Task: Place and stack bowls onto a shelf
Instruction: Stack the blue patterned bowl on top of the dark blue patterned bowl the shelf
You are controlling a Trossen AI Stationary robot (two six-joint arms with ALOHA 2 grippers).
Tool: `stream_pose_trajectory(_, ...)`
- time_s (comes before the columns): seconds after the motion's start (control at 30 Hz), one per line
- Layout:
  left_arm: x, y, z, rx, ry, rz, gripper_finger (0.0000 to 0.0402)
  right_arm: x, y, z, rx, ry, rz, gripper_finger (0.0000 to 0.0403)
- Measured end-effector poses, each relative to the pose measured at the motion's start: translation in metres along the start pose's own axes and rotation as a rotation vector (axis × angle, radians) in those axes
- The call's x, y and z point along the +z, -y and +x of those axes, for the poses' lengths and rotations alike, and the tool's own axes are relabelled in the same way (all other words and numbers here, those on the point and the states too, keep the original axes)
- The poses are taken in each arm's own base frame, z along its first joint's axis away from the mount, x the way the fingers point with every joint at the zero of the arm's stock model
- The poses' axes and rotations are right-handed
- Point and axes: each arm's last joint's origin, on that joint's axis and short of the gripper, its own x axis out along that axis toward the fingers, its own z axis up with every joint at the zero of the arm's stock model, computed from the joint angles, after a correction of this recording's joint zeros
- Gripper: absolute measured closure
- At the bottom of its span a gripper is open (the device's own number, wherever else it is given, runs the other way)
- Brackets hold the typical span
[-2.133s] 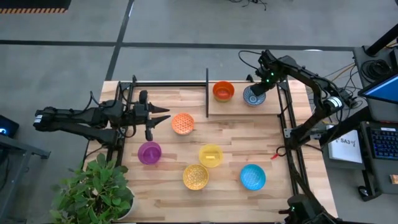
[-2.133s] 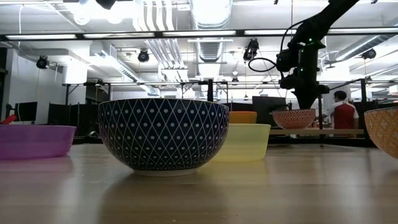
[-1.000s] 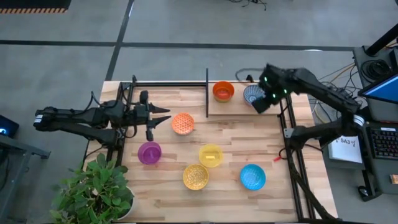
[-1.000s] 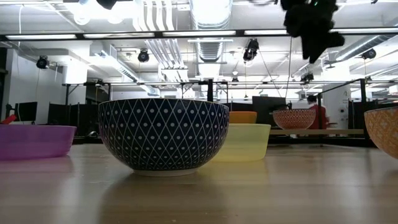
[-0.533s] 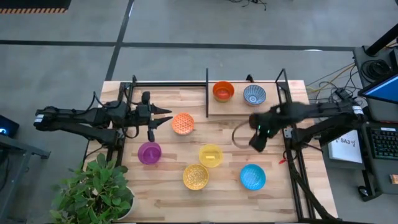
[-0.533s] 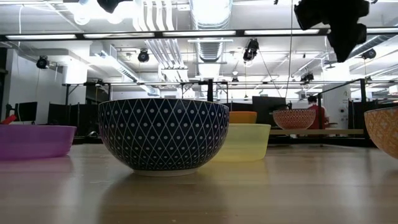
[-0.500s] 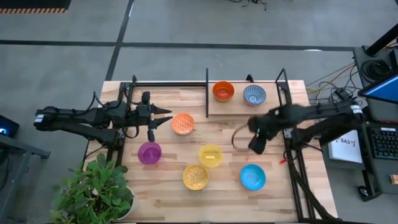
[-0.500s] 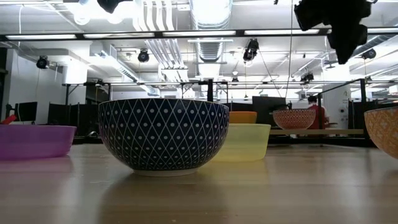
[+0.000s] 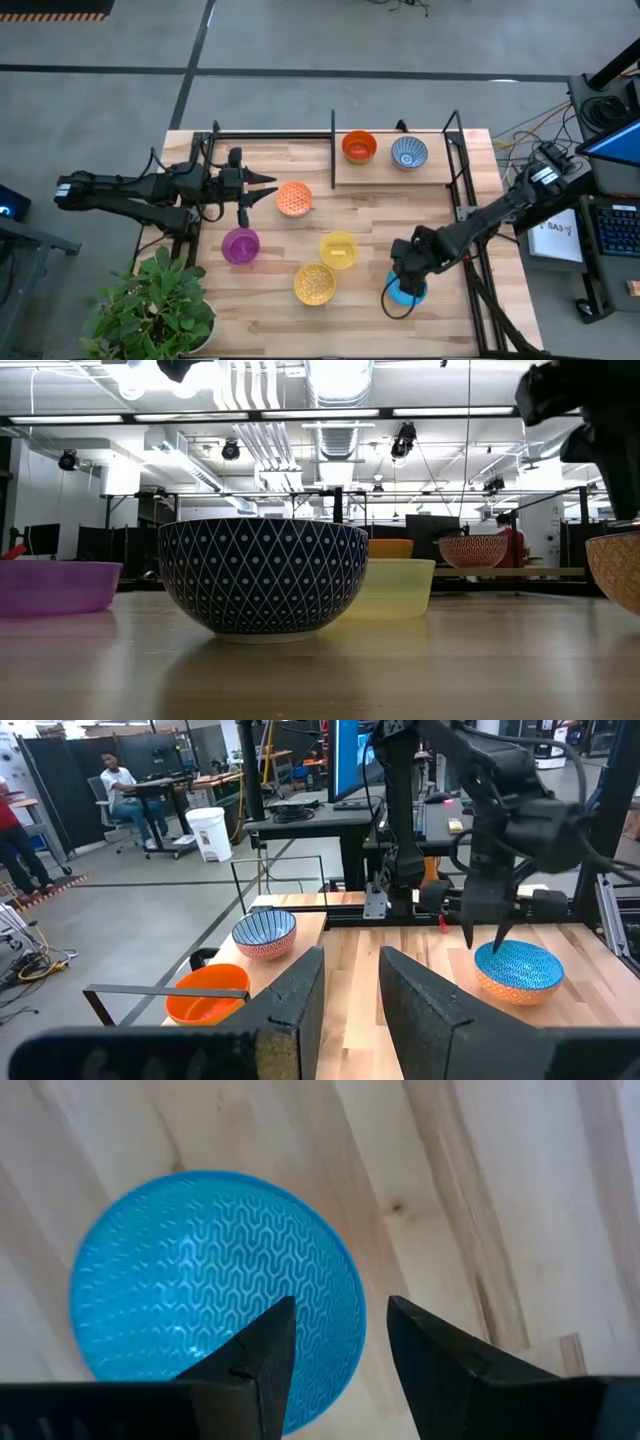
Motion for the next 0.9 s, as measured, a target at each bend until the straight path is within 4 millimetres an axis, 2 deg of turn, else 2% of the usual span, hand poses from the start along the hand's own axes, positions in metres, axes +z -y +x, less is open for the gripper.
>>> stream_pose_trajectory(0.27, -0.001, 0.000, 0.000, -0.001, -0.004, -0.009, 0.0319, 0.003, -0.008, 0.029, -0.101, -0.063, -0.047, 0.0259)
stream_pose_trajectory(0.43, -0.002, 0.001, 0.002, -0.005, -0.011, -0.007, 0.0319, 0.003, -0.010, 0.037, -0.119, -0.091, -0.055, 0.0294)
stream_pose_trajectory(0.63, -0.002, 0.001, 0.003, -0.004, -0.003, -0.005, 0.0319, 0.002, -0.009, 0.033, -0.091, -0.098, -0.054, 0.0382)
stream_pose_trajectory(0.9, -0.001, 0.001, 0.004, -0.003, 0.002, -0.003, 0.0319, 0.011, 0.002, 0.011, -0.031, -0.042, 0.019, 0.0390)
